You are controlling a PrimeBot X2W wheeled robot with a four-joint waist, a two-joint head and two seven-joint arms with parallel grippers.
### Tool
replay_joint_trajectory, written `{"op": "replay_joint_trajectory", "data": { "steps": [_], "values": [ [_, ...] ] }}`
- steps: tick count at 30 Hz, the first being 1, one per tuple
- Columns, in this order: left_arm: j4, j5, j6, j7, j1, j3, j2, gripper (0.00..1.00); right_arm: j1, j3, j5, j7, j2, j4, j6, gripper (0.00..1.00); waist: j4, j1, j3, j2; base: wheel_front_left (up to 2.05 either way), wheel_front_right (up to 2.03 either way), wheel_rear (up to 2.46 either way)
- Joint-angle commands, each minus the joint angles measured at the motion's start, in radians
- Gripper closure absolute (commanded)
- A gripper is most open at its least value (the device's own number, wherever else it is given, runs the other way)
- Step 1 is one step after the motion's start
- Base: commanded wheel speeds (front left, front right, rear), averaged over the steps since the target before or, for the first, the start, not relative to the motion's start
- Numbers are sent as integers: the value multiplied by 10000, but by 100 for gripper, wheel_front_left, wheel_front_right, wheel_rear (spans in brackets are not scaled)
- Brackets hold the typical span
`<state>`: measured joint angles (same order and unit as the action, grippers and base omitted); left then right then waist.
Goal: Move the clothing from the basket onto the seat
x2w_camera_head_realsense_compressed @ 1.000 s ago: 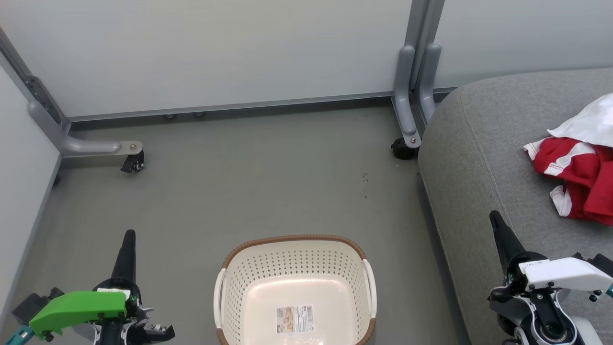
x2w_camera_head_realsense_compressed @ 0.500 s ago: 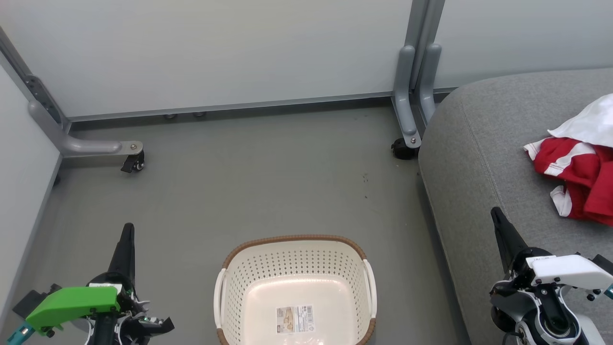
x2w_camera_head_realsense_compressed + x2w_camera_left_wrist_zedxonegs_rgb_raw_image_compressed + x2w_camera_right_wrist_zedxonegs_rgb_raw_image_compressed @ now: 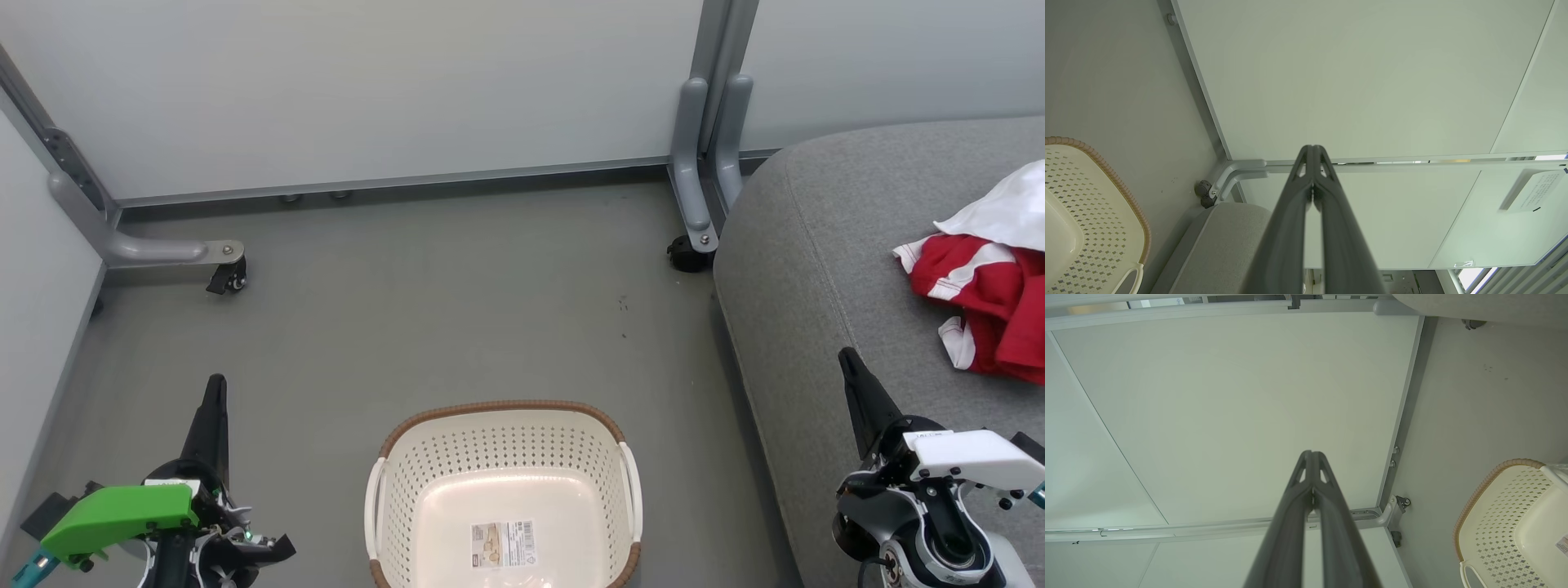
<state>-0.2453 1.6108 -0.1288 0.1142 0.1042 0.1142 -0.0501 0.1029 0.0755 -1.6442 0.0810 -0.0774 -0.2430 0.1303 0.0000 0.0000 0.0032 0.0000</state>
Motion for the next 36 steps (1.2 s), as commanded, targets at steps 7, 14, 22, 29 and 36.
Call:
{"op": "replay_joint_trajectory", "data": {
  "steps": [7,14,22,29,36],
  "values": [
    [-13,34,-45,37,112,22,0,100,71,49,35,70,13,-27,7,100,0,0,0,0,0,0,0],
    [-13,35,-45,37,112,21,0,100,74,79,70,88,41,-29,7,100,0,0,0,0,0,0,0],
    [-12,36,-45,36,112,21,0,100,78,110,89,121,62,-31,7,100,0,0,0,0,0,0,0],
    [-12,36,-45,35,112,20,0,100,80,135,107,132,82,-32,7,100,0,0,0,0,0,0,0],
    [-11,37,-45,35,112,19,0,100,82,159,124,152,101,-34,7,100,0,0,0,0,0,0,0]
  ]
}}
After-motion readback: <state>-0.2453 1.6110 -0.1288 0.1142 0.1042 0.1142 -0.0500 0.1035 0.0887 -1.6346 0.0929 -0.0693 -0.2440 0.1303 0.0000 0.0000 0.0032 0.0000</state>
